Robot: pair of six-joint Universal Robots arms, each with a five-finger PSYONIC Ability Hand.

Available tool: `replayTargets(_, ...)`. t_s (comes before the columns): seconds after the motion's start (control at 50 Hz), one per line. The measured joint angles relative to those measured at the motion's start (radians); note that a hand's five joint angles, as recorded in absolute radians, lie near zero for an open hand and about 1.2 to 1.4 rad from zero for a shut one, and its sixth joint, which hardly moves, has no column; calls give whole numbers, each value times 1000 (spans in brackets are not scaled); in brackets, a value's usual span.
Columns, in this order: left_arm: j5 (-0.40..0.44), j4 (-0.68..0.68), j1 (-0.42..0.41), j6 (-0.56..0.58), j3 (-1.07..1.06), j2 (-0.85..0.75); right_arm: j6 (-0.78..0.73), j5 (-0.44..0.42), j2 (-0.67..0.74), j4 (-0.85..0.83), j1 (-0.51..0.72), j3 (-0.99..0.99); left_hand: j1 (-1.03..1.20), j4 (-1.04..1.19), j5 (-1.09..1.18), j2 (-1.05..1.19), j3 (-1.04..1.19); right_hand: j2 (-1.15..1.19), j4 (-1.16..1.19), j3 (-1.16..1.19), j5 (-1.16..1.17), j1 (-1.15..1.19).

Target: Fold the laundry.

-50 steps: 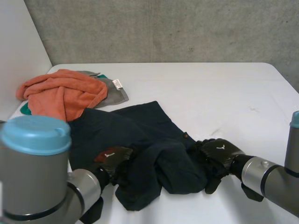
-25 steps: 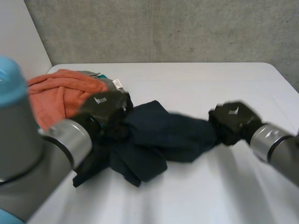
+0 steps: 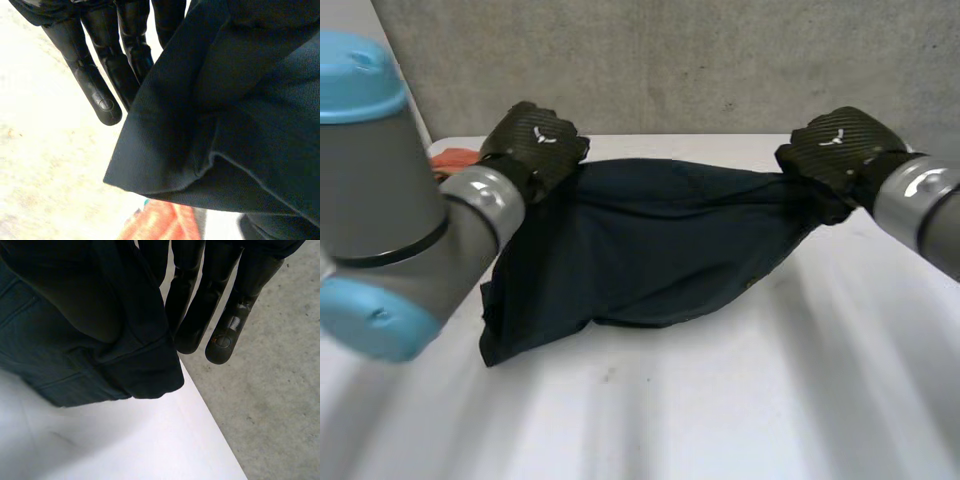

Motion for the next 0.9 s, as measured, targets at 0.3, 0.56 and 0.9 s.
replayTargets(0.3, -49, 679, 26, 171, 437, -234, 2, 158, 223, -842, 78, -308, 0, 13, 3, 9, 6, 0, 4, 0, 5, 0)
replayTargets(0.56, -52, 753, 11, 20, 221, -141, -1, 168, 221, -862, 76, -238, 0, 15, 2, 11, 7, 0, 4, 0, 16, 0)
replayTargets(0.9, -48, 681, -29, -41, -216, -310, -25, 168, 424, -632, 75, 61, -602, -609, -635, -606, -601, 0, 4, 0, 17, 0)
